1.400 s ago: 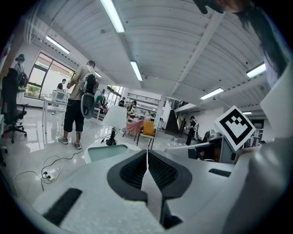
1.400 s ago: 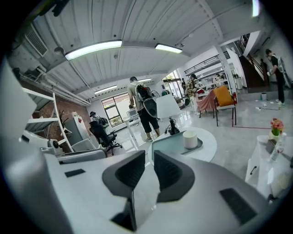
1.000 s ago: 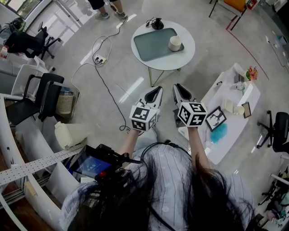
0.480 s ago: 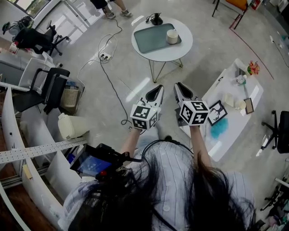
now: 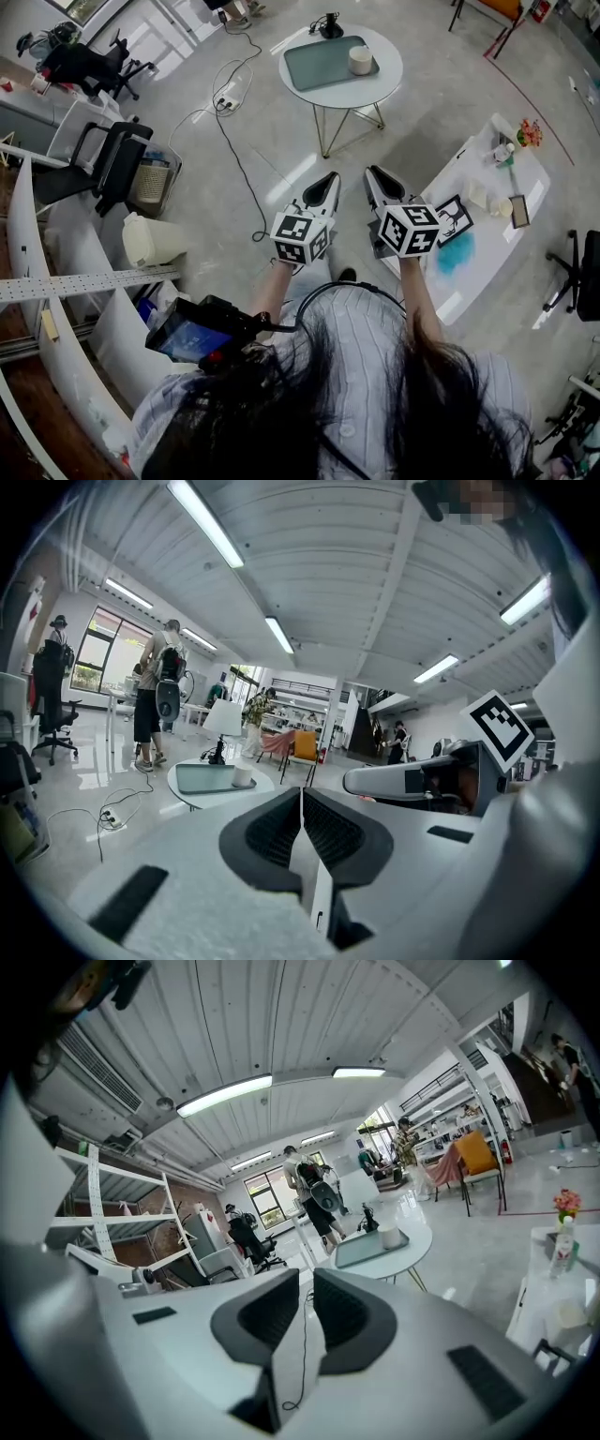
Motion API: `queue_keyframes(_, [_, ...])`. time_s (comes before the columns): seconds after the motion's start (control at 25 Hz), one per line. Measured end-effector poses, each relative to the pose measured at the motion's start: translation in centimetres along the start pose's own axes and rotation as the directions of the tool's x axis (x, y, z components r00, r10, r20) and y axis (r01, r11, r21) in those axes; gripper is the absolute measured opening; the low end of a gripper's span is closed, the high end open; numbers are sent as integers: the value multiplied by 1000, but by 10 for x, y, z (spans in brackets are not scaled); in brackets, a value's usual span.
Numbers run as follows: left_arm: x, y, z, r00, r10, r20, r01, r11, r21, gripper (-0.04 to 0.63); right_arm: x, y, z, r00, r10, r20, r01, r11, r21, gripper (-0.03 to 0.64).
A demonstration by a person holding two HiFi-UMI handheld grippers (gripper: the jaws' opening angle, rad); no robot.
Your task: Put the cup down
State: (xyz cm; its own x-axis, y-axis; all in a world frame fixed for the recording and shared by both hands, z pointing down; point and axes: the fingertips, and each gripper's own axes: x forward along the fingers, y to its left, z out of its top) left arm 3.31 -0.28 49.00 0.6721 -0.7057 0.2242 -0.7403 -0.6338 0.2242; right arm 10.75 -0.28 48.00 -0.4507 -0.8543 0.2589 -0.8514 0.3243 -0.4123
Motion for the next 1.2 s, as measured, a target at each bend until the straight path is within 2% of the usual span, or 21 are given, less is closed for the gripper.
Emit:
queue_keyframes(0.56, [-62,-18,-11,998,49,40,-48,999,-13,21,-42,54,-33,996,77,-51,-80,994,-70,66])
queue_keyframes(0.8, [-94,-7,-20,994,89,62,-85,995,-61,21,-52,83,-56,992,93,-85,-103,986,-130,64])
queue_keyframes(0.96, [-104,1,-16,991,102,85,-94,991,-97,21,-53,99,-58,990,101,-94,-116,978,-171,60])
queue_keyframes(1.2, [-100,3,-8,989,101,109,-91,991,-100,20,-49,103,-53,990,94,-101,-114,970,-213,49])
